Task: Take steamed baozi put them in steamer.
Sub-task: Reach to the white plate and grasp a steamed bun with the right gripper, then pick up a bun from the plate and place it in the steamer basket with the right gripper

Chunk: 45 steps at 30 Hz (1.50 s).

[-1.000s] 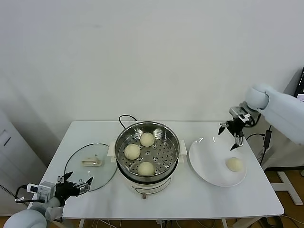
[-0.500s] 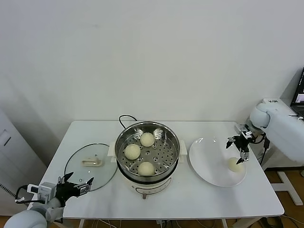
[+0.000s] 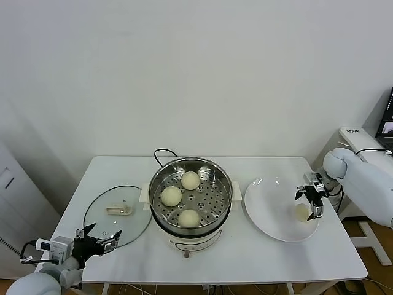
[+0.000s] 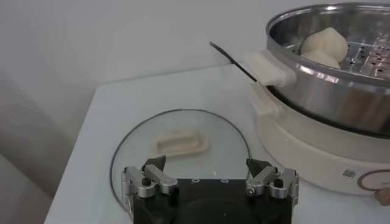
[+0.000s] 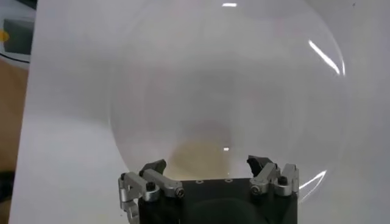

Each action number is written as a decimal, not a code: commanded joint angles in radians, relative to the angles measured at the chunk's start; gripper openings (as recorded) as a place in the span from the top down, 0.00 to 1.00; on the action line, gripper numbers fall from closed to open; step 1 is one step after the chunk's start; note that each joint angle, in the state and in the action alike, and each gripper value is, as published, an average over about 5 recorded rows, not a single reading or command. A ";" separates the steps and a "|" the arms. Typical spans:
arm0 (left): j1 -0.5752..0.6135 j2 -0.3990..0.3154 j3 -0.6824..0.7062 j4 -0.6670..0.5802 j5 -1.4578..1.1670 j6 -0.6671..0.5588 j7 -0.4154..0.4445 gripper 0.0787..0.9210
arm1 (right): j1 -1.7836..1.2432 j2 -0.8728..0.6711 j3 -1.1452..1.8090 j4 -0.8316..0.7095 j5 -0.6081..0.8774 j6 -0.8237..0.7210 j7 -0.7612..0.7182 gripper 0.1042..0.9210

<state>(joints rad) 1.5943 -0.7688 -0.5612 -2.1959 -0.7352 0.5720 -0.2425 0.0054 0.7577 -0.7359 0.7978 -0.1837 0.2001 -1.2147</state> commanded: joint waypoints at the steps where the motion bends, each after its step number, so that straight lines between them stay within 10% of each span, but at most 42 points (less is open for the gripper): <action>1: 0.003 0.001 0.000 0.003 0.001 0.000 0.000 0.12 | -0.062 0.014 0.076 -0.025 -0.072 0.003 0.007 0.17; 14: 0.006 0.000 -0.008 0.000 0.001 0.003 -0.005 0.12 | 0.043 -0.050 -0.027 0.066 0.066 -0.065 -0.007 0.53; 28: 0.010 -0.004 -0.012 -0.009 0.011 0.007 -0.010 0.12 | 0.750 -0.022 -0.769 0.397 0.736 -0.362 0.023 0.56; 45: -0.005 -0.013 0.006 0.005 0.023 0.008 -0.007 0.12 | 0.919 0.202 -0.898 0.573 1.133 -0.630 0.211 0.56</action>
<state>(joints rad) 1.5926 -0.7810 -0.5580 -2.1949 -0.7143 0.5797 -0.2504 0.7844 0.8550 -1.5072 1.2453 0.6736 -0.2635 -1.1132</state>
